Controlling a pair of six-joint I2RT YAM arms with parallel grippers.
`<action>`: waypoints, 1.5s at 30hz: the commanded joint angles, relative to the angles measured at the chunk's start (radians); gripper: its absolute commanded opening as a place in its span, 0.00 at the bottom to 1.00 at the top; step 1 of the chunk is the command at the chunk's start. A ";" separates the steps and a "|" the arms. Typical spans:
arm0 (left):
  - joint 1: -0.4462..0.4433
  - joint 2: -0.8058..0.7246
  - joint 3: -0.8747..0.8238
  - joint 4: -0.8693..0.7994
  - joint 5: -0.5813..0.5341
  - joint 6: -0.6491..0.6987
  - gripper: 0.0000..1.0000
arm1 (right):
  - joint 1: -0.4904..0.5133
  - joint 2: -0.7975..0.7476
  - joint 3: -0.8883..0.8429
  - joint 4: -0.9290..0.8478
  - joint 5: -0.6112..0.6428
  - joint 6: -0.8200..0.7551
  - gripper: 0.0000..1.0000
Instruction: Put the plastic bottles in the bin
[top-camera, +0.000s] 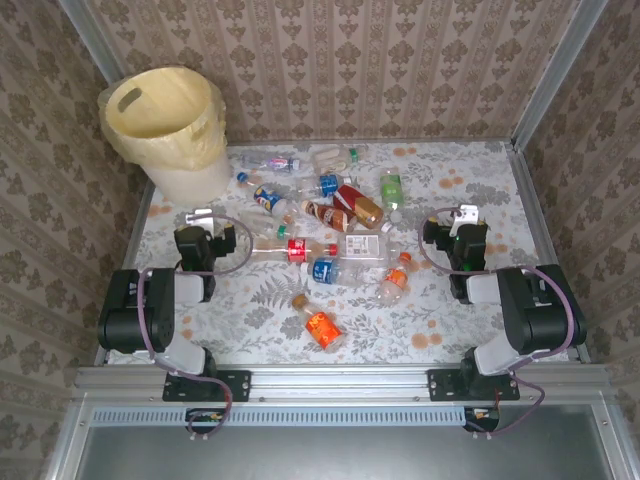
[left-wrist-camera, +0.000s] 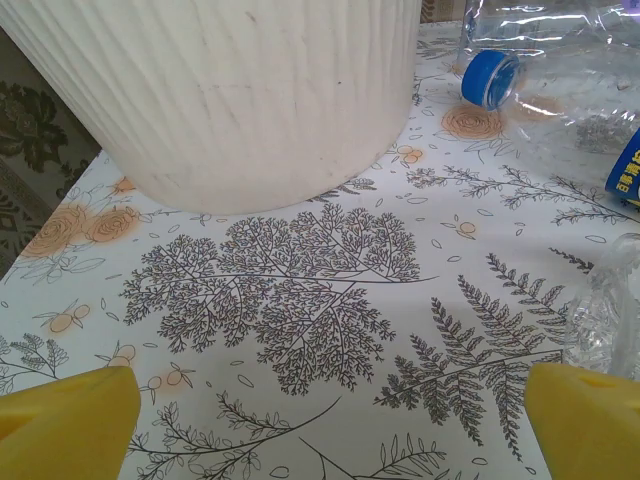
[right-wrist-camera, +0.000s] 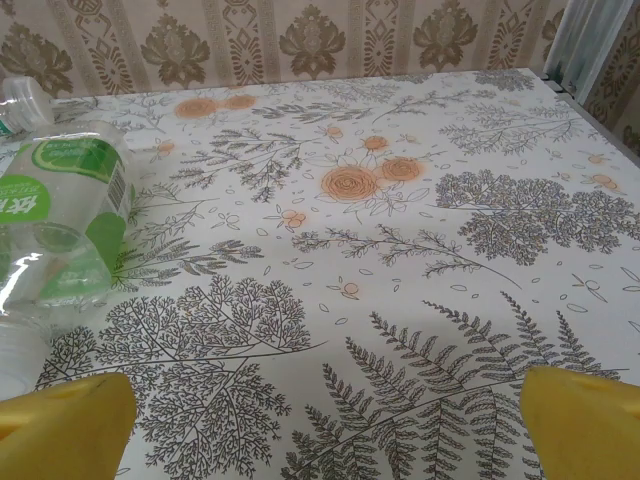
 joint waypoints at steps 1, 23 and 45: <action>-0.001 -0.010 0.002 0.021 0.007 0.005 1.00 | 0.007 0.004 0.001 0.016 0.020 0.002 1.00; -0.004 -0.017 0.003 0.019 0.014 0.015 1.00 | 0.005 -0.006 0.001 0.010 0.010 -0.001 1.00; -0.047 -0.539 0.201 -0.857 -0.136 -0.540 1.00 | 0.075 -0.453 0.266 -1.128 -0.212 0.602 1.00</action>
